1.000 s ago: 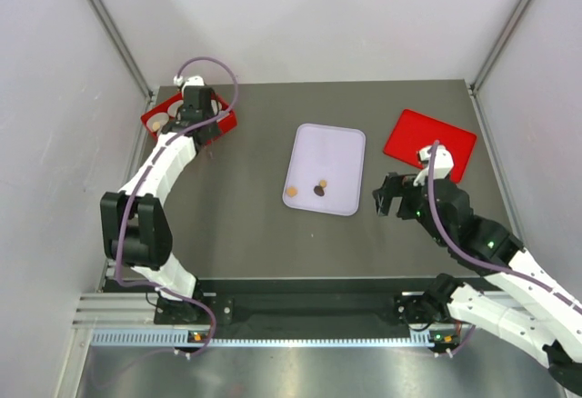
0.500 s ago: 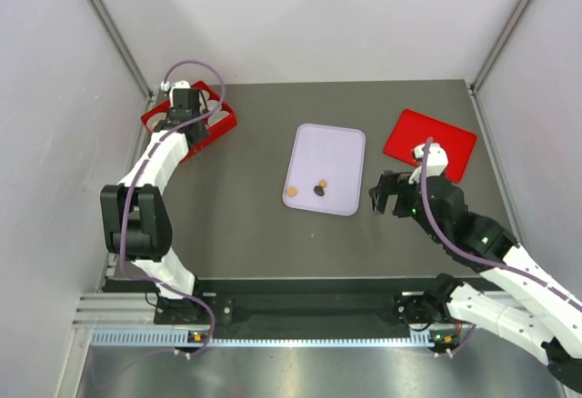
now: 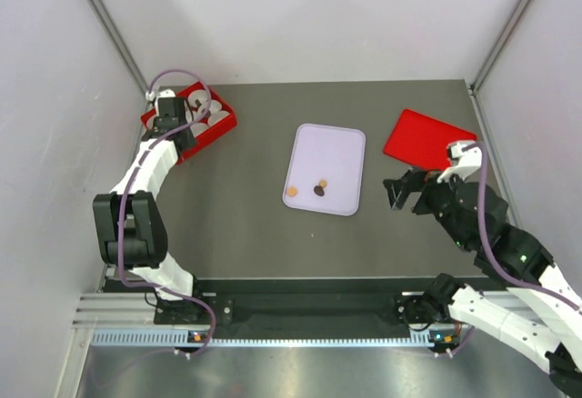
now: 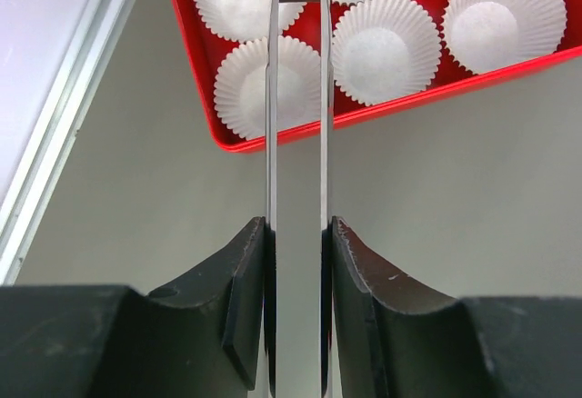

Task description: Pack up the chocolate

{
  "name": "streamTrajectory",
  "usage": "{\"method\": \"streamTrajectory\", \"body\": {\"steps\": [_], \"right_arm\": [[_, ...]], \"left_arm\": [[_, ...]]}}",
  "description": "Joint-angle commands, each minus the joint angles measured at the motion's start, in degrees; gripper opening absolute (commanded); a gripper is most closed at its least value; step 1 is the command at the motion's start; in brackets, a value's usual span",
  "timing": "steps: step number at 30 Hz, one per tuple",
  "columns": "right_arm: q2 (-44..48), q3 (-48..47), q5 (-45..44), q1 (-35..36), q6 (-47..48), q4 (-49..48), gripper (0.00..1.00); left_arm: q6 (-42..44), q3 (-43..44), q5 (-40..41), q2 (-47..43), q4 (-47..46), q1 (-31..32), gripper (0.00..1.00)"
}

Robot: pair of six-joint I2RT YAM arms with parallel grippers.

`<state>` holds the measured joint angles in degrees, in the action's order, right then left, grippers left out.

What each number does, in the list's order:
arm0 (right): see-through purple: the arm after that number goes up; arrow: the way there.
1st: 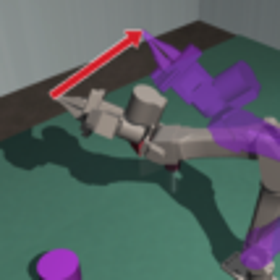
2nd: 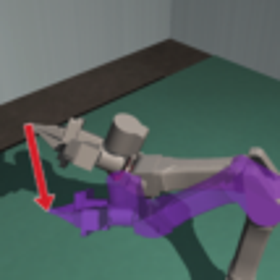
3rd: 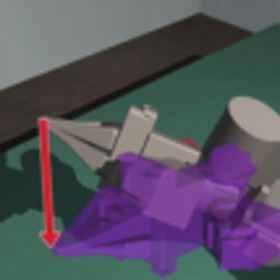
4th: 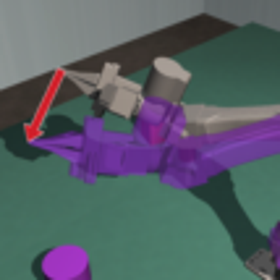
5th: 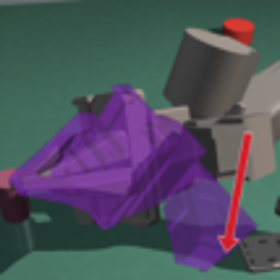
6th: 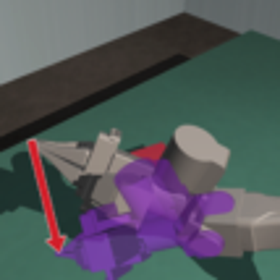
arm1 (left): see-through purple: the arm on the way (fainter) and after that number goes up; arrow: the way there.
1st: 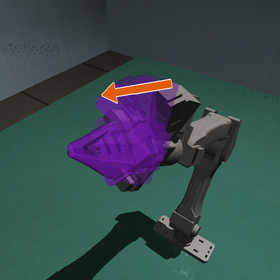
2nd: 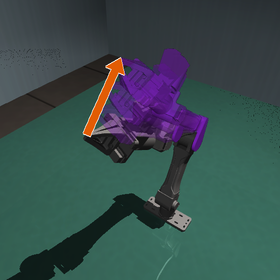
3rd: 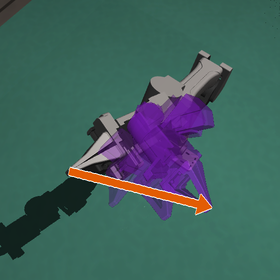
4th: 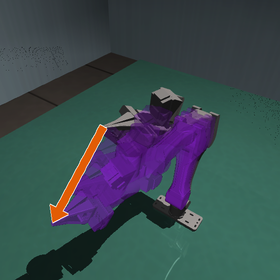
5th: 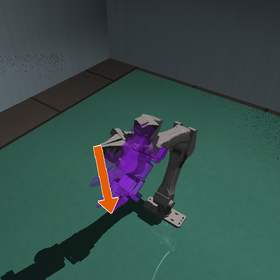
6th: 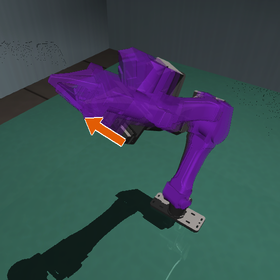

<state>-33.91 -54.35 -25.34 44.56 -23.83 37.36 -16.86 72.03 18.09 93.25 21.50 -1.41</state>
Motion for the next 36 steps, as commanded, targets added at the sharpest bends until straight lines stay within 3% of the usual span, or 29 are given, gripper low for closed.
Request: {"method": "streamTrajectory", "body": {"steps": [1, 10, 36], "right_arm": [[1.82, -0.16, 0.37, 0.09, -3.39, 1.04, 1.00], [6.31, 2.76, 1.00, 0.18, -5.35, 2.45, 1.00], [-0.54, 0.30, -1.82, 0.09, 0.01, -0.63, 1.00]], "left_arm": [[-0.89, 0.57, -3.14, -0.79, -3.39, -0.35, 0.33], [-0.36, 1.62, -3.23, 0.61, -3.04, -0.44, 0.33], [2.36, 9.62, -3.32, 9.75, -3.83, -0.44, 0.34]]}}
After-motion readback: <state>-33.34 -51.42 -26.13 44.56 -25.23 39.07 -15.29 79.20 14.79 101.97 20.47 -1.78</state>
